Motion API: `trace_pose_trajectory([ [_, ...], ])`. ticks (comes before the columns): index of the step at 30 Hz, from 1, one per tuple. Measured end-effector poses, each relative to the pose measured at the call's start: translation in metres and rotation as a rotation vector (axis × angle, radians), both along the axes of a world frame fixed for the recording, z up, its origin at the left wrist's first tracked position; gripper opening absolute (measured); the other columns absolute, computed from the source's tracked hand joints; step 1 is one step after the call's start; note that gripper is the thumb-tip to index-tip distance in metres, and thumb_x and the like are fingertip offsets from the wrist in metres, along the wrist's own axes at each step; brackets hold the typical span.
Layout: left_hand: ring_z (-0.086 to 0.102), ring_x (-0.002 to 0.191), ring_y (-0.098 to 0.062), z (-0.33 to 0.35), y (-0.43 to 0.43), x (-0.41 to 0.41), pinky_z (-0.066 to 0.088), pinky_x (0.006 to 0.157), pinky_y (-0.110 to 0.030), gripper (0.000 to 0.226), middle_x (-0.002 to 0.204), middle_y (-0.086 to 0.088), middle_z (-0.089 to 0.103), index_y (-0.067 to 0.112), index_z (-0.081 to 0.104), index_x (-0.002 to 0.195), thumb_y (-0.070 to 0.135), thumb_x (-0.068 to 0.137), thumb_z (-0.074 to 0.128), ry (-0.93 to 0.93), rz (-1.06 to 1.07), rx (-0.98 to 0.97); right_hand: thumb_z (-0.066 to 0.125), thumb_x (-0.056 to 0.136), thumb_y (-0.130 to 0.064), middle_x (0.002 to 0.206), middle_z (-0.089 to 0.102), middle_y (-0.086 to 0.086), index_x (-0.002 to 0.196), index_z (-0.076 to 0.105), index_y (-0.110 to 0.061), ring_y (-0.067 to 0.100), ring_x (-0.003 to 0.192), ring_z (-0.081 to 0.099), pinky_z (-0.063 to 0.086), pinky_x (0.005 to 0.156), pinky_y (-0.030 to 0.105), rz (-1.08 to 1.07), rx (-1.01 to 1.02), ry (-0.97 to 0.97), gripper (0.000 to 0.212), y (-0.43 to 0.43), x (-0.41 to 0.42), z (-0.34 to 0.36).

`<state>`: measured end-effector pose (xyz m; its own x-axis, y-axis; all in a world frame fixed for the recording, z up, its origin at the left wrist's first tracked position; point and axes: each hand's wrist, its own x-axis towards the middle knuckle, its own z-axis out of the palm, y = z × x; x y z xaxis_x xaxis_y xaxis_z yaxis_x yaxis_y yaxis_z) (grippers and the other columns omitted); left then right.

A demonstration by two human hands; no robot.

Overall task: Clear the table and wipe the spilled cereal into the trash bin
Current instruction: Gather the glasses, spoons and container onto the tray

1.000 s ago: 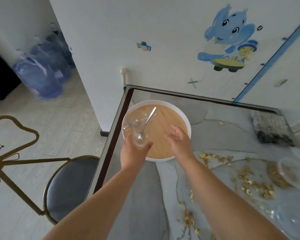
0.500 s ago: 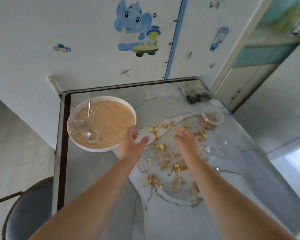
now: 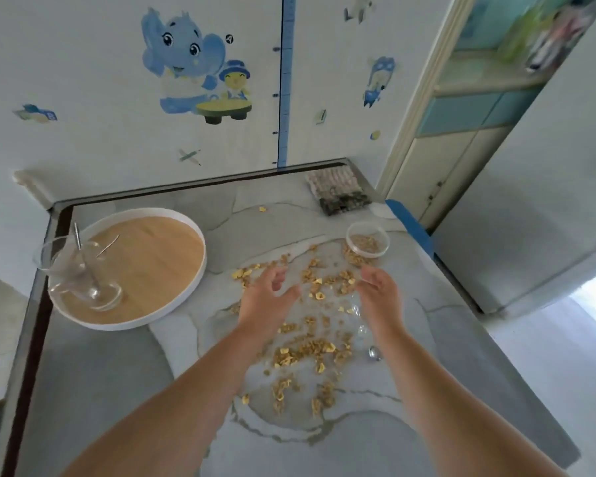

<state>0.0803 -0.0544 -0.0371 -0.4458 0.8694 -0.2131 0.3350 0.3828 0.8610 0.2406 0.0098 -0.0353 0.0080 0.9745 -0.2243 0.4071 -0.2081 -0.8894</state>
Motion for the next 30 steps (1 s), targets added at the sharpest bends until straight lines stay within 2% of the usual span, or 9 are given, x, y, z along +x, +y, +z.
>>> trace_pose_trajectory([
  [9,0.054,0.111,-0.013,-0.018,0.1,0.076,0.047,0.096,-0.035,0.049,0.124,0.003,0.056,0.02,0.047,0.13,0.034,0.086,0.062,-0.117,0.076,-0.084,0.051,0.089,-0.008,0.118,0.058,0.003,0.125,0.052,-0.011,0.011,0.099,0.048,0.036,0.082,0.025,0.078,-0.034,-0.04,0.036,0.111,0.061,-0.016],
  [12,0.055,0.104,-0.013,-0.03,0.13,0.09,0.045,0.088,-0.029,0.046,0.119,0.001,0.058,0.018,0.049,0.128,0.034,0.087,0.06,-0.151,0.144,-0.124,0.053,0.089,-0.013,0.131,0.053,0.006,0.134,0.044,-0.011,0.018,0.114,0.05,0.035,0.088,0.028,0.12,-0.108,-0.111,0.046,0.142,0.072,-0.028],
  [14,0.056,0.103,-0.015,-0.039,0.146,0.093,0.048,0.09,-0.032,0.045,0.118,0.001,0.059,0.018,0.05,0.128,0.035,0.088,0.059,-0.167,0.184,-0.15,0.054,0.089,-0.018,0.139,0.047,0.006,0.138,0.039,-0.014,0.022,0.123,0.047,0.036,0.094,0.031,0.132,-0.145,-0.16,0.051,0.159,0.074,-0.039],
  [16,0.057,0.105,-0.019,-0.048,0.165,0.093,0.048,0.091,-0.034,0.045,0.116,0.002,0.058,0.018,0.05,0.129,0.037,0.088,0.057,-0.178,0.217,-0.177,0.052,0.09,-0.02,0.14,0.046,0.006,0.14,0.035,-0.016,0.024,0.123,0.046,0.036,0.091,0.031,0.147,-0.175,-0.185,0.053,0.177,0.072,-0.051],
  [19,0.055,0.108,-0.019,-0.059,0.189,0.091,0.041,0.085,-0.027,0.047,0.122,-0.001,0.058,0.018,0.049,0.13,0.039,0.089,0.056,-0.179,0.221,-0.204,0.048,0.092,-0.015,0.141,0.043,0.008,0.143,0.03,-0.016,0.025,0.123,0.045,0.034,0.083,0.027,0.141,-0.222,-0.14,0.054,0.197,0.062,-0.066],
  [21,0.054,0.11,-0.02,-0.065,0.201,0.093,0.038,0.082,-0.025,0.048,0.125,-0.003,0.057,0.017,0.048,0.132,0.038,0.089,0.055,-0.181,0.21,-0.213,0.047,0.092,-0.014,0.138,0.046,0.009,0.141,0.033,-0.014,0.026,0.122,0.046,0.035,0.083,0.027,0.13,-0.228,-0.116,0.051,0.203,0.056,-0.074],
  [23,0.054,0.113,-0.022,-0.07,0.208,0.096,0.039,0.082,-0.026,0.048,0.129,-0.004,0.056,0.017,0.046,0.134,0.038,0.091,0.052,-0.179,0.196,-0.239,0.047,0.092,-0.011,0.12,0.055,0.009,0.133,0.045,-0.011,0.027,0.115,0.052,0.036,0.078,0.022,0.145,-0.198,-0.133,0.042,0.204,0.053,-0.079],
  [26,0.054,0.115,-0.024,-0.077,0.214,0.1,0.044,0.092,-0.032,0.045,0.129,-0.005,0.057,0.018,0.048,0.133,0.037,0.092,0.049,-0.163,0.166,-0.252,0.047,0.089,-0.007,0.101,0.058,0.003,0.121,0.056,-0.009,0.019,0.094,0.056,0.04,0.057,0.014,0.148,-0.164,-0.097,0.033,0.206,0.05,-0.082],
  [30,0.059,0.109,-0.023,-0.077,0.214,0.1,0.049,0.089,-0.033,0.038,0.123,-0.003,0.062,0.02,0.053,0.128,0.031,0.092,0.05,-0.155,0.229,-0.196,0.05,0.089,-0.01,0.108,0.061,0.004,0.119,0.058,-0.014,0.017,0.094,0.056,0.041,0.07,0.023,0.104,-0.132,-0.038,0.032,0.201,0.042,-0.078],
])
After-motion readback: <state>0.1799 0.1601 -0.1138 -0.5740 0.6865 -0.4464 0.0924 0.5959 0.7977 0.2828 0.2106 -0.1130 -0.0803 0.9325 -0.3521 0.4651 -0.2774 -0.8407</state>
